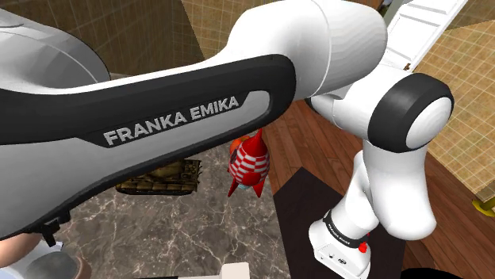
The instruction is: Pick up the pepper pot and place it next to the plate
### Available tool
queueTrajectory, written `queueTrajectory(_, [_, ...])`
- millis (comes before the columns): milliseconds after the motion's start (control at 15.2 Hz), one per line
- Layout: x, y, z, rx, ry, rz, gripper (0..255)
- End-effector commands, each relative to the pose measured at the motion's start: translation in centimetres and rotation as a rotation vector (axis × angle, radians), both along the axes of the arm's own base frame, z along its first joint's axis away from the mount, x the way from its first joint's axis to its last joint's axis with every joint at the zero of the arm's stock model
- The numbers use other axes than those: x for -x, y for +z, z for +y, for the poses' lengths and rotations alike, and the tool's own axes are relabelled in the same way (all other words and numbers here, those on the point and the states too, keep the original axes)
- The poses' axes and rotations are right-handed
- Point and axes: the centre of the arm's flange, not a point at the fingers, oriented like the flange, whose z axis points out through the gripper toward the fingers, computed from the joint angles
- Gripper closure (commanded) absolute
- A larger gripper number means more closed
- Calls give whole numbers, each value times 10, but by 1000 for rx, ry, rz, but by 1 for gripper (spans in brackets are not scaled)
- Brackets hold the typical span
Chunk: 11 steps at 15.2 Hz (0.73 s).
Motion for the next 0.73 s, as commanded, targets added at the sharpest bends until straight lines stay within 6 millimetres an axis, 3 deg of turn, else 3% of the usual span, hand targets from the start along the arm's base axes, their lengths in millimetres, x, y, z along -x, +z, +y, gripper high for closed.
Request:
queueTrajectory(0, [1,-11,2,-1,-1,-1,255])
queueTrajectory(660, [1,-63,2,-1,-1,-1,255])
